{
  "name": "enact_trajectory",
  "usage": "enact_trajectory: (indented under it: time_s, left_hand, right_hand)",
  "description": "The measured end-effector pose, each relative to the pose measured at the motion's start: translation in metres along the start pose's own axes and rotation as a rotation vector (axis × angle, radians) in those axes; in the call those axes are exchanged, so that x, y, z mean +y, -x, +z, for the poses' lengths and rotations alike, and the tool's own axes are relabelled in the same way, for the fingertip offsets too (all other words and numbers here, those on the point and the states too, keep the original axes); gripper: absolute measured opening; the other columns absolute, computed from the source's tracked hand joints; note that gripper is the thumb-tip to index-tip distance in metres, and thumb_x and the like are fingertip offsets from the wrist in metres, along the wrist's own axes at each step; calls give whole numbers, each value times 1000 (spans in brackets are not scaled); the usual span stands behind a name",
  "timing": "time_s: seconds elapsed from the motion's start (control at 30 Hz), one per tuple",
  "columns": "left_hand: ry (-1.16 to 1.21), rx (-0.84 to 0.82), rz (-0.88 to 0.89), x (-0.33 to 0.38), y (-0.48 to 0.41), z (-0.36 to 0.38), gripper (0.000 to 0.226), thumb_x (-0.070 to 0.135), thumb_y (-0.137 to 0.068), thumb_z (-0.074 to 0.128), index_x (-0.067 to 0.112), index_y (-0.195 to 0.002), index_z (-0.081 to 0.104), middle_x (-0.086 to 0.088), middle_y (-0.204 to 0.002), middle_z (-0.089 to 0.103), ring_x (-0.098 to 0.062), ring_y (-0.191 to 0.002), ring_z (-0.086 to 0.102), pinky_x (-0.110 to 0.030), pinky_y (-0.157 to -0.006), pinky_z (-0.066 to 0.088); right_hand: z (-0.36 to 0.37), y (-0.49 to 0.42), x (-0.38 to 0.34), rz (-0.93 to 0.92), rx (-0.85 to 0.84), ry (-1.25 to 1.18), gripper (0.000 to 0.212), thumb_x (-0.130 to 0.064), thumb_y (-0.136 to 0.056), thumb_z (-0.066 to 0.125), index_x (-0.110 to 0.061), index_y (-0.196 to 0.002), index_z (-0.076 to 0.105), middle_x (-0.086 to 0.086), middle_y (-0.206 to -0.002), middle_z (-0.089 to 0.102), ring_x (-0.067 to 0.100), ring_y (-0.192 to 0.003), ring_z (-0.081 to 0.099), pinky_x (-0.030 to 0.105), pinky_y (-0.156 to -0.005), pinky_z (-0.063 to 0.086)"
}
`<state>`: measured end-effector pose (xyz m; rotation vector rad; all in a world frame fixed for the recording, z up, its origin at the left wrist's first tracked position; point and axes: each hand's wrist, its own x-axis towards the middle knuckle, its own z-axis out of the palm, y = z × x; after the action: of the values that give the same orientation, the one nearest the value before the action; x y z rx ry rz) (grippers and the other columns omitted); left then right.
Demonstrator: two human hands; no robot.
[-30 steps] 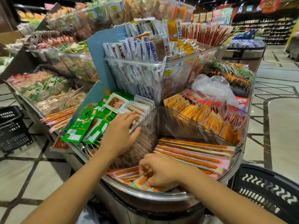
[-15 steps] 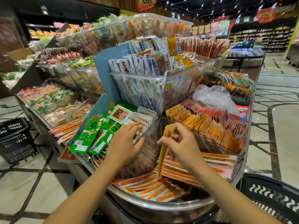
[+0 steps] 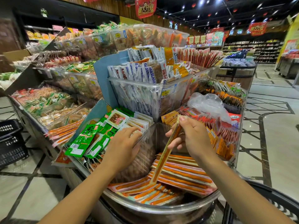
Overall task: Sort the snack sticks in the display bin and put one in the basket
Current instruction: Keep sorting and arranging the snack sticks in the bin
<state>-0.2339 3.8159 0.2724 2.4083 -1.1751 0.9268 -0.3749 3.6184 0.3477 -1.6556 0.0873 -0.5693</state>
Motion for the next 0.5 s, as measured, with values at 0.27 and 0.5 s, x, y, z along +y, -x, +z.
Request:
enact_trajectory:
  time_s: [0.27,0.5]
  left_hand:
    - [672,-342,-190,67,20,-11,22,55,-91,59,37,-99,68,21,-88,67,1,-82,62,-26,-75,52]
    - [991,-400,-355,64,27,-8,7,20,-93,72,18,-87,77,0,-73,75,-19,-70,73,-32,-67,58]
  right_hand:
    - [-2,-5,-4,-58,61,-43,40,-30,-110,34,-6,-96,63,7,-81,77,23,-48,68,23,-40,43]
    - [-2,-2,0,-53,5,-18,10,-14,-102,57,-6,-101,62,13,-92,75,23,-55,69,34,-51,53]
